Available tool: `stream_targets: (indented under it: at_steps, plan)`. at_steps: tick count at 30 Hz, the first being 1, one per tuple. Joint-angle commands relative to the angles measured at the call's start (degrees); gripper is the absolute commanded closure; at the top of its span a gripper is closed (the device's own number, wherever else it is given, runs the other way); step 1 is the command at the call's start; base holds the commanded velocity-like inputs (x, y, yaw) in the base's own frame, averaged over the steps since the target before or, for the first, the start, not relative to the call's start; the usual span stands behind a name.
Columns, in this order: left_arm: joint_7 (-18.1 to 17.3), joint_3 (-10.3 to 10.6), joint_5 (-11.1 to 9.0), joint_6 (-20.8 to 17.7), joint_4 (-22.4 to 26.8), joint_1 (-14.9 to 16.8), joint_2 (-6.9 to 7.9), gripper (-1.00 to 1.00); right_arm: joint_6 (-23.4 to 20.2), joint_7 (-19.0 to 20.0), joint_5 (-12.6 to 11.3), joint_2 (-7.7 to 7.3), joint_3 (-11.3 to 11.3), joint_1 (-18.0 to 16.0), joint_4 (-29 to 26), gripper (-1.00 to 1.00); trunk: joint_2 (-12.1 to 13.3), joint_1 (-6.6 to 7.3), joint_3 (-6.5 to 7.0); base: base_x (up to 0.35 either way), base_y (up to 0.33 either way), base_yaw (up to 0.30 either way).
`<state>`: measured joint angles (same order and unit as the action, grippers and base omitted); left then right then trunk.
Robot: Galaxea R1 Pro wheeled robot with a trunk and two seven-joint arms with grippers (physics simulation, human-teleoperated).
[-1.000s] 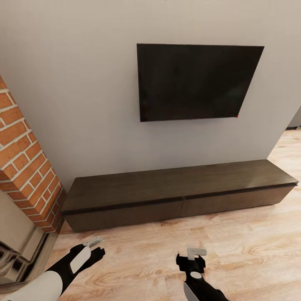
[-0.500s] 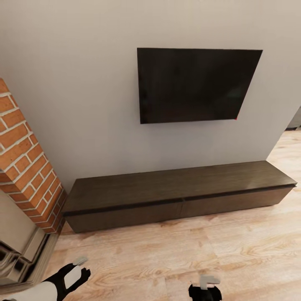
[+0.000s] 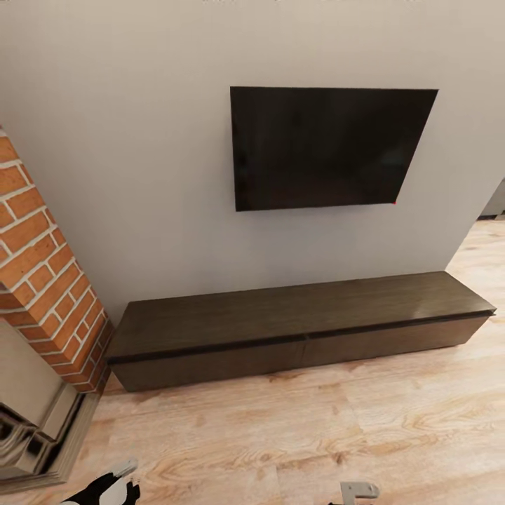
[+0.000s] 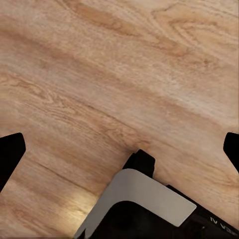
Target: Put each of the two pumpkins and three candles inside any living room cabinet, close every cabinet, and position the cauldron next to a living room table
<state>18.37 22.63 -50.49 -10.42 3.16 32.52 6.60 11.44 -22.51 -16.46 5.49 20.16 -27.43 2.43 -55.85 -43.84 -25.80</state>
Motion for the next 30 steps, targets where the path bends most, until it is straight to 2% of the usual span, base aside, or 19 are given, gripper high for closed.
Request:
stream_targets:
  at_steps: [1,8,22,30]
  plan:
    - [0.35,0.49,-0.36,-0.29,0.19,-0.15,0.03,-1.0,0.43,0.0,-0.58,0.05,0.48,-0.09,0.26,-1.0,0.37,0.22,0.13,0.0,0.0,0.0]
    - [0.33,0.57,-0.28,0.1,0.18,-1.67,-0.04,-1.0,0.45,0.01,-0.58,0.05,0.49,-0.08,0.29,-1.0,3.18,1.76,1.39,0.0,0.0,0.0]
    - [0.2,0.73,-0.22,1.54,0.18,-4.6,-1.24,-1.0,0.43,-0.01,-0.57,0.05,0.49,-0.08,0.29,-1.0,8.8,4.83,3.9,0.0,0.0,0.0]
    - [0.17,1.04,-0.2,1.62,0.18,-8.76,-2.05,-1.0,0.43,-0.03,-0.58,0.05,0.49,-0.08,0.29,-1.0,12.01,6.59,5.33,0.0,0.0,0.0]
